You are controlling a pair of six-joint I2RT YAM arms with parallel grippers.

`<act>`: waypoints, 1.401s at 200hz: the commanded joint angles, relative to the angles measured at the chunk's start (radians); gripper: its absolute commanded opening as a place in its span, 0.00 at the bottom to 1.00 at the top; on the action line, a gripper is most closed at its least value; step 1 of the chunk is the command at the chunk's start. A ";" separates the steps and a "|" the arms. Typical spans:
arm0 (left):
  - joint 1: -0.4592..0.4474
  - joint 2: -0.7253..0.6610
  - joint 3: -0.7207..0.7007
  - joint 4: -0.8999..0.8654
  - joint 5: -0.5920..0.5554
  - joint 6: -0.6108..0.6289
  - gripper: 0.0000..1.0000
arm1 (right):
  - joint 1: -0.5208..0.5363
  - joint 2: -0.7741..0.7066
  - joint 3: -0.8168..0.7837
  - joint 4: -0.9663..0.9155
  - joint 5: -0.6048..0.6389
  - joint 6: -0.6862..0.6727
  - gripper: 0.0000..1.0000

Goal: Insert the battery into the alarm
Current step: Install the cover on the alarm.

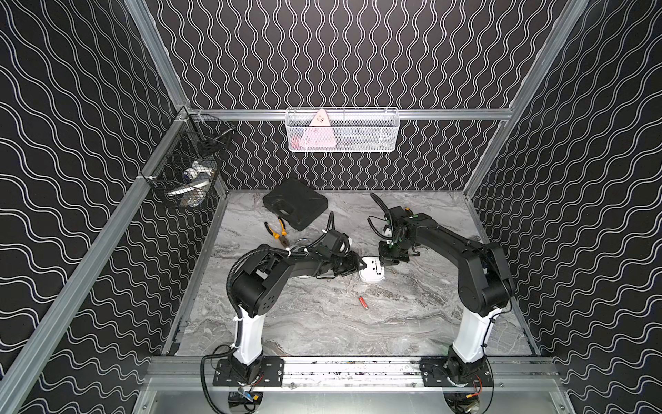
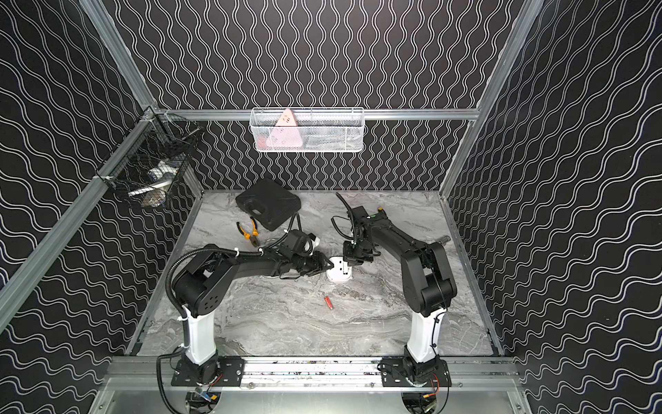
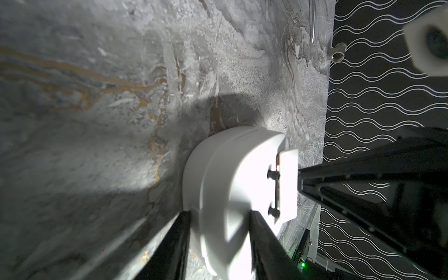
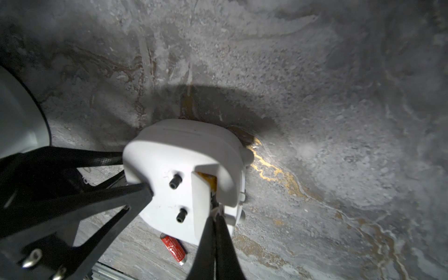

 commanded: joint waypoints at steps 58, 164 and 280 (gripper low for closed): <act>0.005 0.021 -0.016 -0.112 -0.035 -0.019 0.44 | 0.002 -0.007 -0.021 0.041 0.000 0.012 0.00; 0.005 0.021 -0.015 -0.110 -0.030 -0.021 0.44 | 0.003 -0.029 -0.038 0.056 0.010 0.016 0.00; 0.005 0.024 -0.017 -0.104 -0.022 -0.025 0.44 | 0.005 -0.013 -0.049 0.074 -0.008 0.016 0.00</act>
